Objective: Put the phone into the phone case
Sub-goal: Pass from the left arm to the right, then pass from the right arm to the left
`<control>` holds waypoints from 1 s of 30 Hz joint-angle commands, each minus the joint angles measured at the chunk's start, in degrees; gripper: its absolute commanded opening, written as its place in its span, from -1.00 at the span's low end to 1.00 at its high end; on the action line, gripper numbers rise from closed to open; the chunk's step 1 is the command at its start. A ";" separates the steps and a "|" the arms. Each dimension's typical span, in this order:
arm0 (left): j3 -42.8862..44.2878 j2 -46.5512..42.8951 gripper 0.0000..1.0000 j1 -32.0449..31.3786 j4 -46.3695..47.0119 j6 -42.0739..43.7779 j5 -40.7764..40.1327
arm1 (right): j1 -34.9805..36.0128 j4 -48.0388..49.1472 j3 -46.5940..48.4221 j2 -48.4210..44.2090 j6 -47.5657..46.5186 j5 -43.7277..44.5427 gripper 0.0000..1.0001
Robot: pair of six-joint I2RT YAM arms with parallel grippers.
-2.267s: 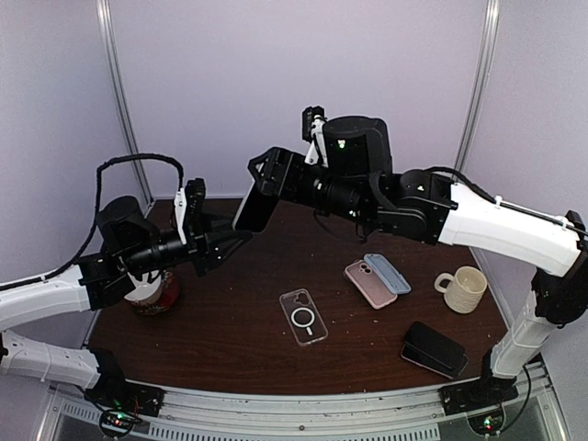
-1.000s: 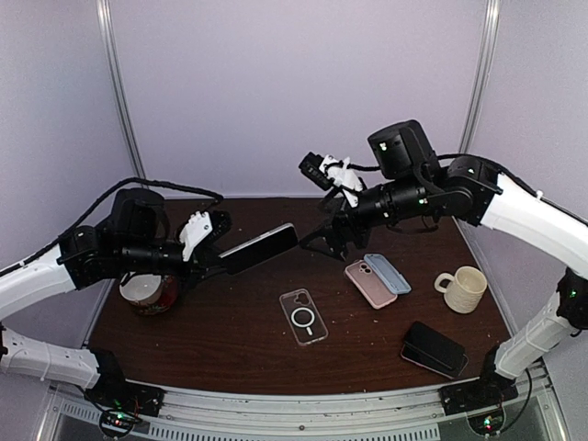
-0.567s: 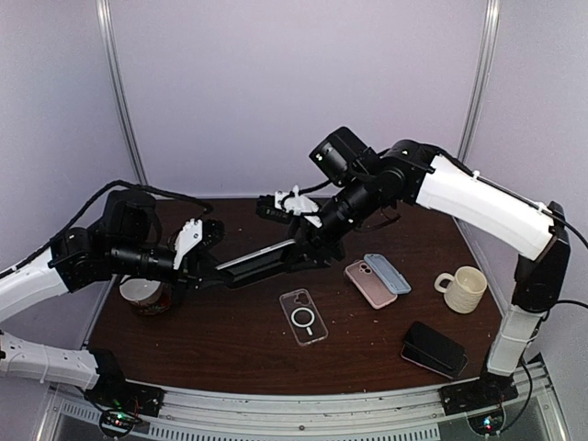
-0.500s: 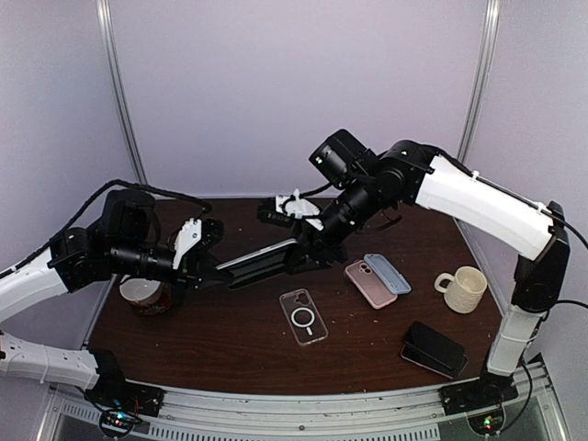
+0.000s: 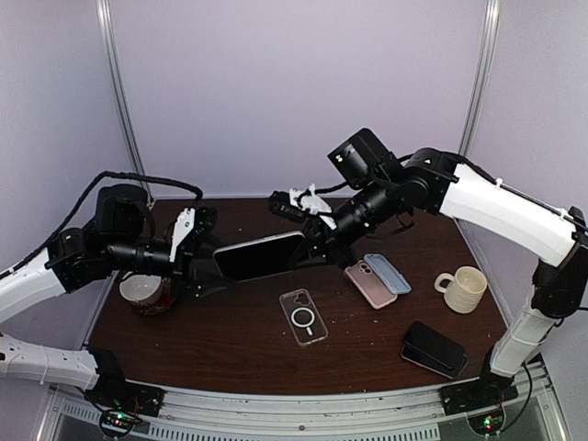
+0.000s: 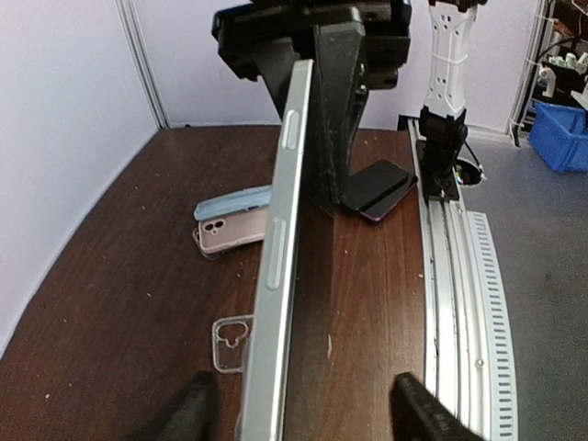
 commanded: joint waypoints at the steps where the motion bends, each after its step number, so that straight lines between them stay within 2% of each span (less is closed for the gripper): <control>1: -1.35 -4.32 0.65 -0.27 14.11 -4.67 -3.29 | -0.55 22.78 -6.49 -8.81 12.73 -6.89 -1.00; 3: -3.37 -5.73 0.78 -0.27 20.76 -7.01 -3.74 | -0.55 37.84 -13.15 -12.58 19.37 -8.04 -1.00; 5: -4.14 -5.92 0.79 -0.28 26.93 -11.55 -3.62 | -0.55 54.04 -19.80 -15.33 26.67 -7.92 -1.00; 7: -4.46 -5.47 0.75 -0.24 33.51 -16.50 -4.83 | -0.42 70.14 -25.13 -16.52 33.67 -6.32 -1.00; 9: -5.58 -4.70 0.66 -0.28 41.94 -21.21 -5.42 | 0.05 77.44 -27.52 -16.48 36.18 -4.74 -1.00; 13: -7.24 -1.27 0.50 -0.29 61.12 -28.23 -2.94 | 1.38 81.55 -26.62 -15.22 36.16 -3.67 -1.00; 16: -5.92 1.80 0.31 -0.29 66.33 -31.65 -3.06 | 2.04 81.73 -24.54 -13.99 36.16 -4.43 -1.00; 21: -6.14 5.67 0.21 -0.28 76.87 -35.56 -1.66 | 2.56 80.43 -23.01 -12.80 35.45 -4.35 -1.00; 26: -5.20 7.46 0.14 -0.56 80.81 -37.10 1.23 | 2.52 78.74 -22.45 -12.84 34.94 -4.10 -1.00; 30: -4.74 7.68 0.04 -2.05 80.81 -34.48 4.68 | 2.53 77.95 -22.62 -13.26 34.28 -3.57 -1.00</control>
